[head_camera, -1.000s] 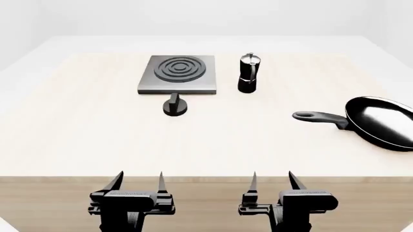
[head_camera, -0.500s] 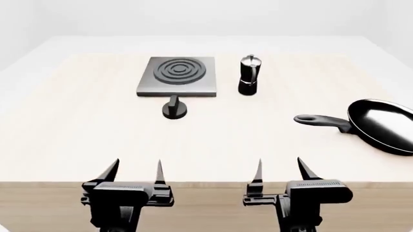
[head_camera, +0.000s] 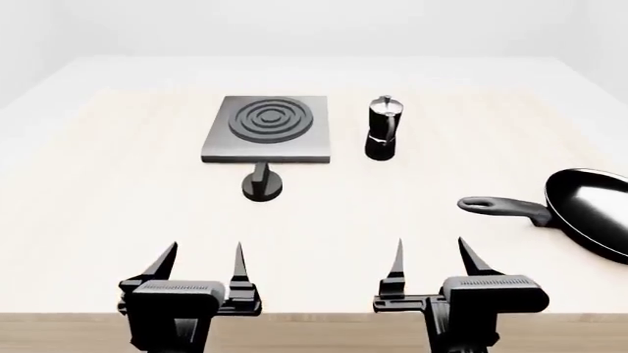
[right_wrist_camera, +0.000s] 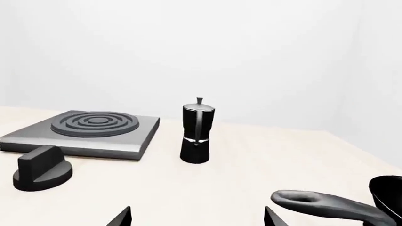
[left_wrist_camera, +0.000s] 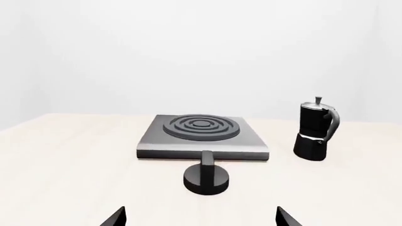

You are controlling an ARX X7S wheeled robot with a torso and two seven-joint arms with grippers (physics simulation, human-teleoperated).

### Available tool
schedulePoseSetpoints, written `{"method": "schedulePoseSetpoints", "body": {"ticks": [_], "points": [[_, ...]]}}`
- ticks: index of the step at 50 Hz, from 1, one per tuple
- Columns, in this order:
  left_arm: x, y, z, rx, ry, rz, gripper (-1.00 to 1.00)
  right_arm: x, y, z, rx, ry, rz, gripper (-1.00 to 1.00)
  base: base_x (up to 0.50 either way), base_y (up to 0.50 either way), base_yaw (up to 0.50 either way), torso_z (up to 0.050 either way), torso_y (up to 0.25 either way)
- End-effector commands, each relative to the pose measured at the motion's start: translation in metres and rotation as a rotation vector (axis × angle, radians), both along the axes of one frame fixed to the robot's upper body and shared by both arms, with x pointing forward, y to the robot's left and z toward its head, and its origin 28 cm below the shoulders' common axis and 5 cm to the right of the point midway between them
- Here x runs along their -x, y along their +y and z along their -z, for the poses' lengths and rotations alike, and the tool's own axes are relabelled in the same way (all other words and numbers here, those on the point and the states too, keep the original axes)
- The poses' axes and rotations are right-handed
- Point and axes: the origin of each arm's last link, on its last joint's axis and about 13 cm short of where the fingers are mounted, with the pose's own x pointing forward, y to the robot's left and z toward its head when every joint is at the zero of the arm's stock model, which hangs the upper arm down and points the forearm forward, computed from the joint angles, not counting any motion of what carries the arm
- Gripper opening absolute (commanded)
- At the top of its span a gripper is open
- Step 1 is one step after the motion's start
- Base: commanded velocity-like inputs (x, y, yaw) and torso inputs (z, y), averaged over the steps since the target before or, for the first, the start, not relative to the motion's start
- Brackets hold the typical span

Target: Put the frying pan on the stove.

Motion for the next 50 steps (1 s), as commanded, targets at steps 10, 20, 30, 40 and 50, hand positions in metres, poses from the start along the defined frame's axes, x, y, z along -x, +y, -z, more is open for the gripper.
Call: {"method": "schedulePoseSetpoints", "body": {"ticks": [10, 20, 30, 40, 50], "points": [[0.0011, 0.0032, 0.0002, 0.000, 0.007, -0.001, 1.00, 0.0006, -0.0025, -0.0011, -0.017, 0.006, 0.005, 1.00, 0.22, 0.00, 0.00, 0.000, 0.000], [0.0033, 0.0041, 0.0003, 0.011, 0.010, 0.006, 1.00, -0.0001, -0.0030, -0.0002, -0.015, 0.005, 0.014, 1.00, 0.22, 0.00, 0.00, 0.000, 0.000], [0.0051, 0.0048, -0.0004, 0.015, 0.006, 0.007, 1.00, 0.0000, -0.0016, -0.0027, -0.005, -0.003, 0.000, 1.00, 0.22, 0.00, 0.00, 0.000, 0.000], [0.0059, 0.0054, 0.0013, 0.011, 0.007, 0.000, 1.00, -0.0006, -0.0009, -0.0027, -0.007, -0.001, 0.002, 1.00, 0.22, 0.00, 0.00, 0.000, 0.000], [0.0048, 0.0050, 0.0022, 0.011, 0.010, -0.001, 1.00, -0.0004, -0.0018, -0.0022, -0.007, -0.001, 0.003, 1.00, 0.22, 0.00, 0.00, 0.000, 0.000]]}}
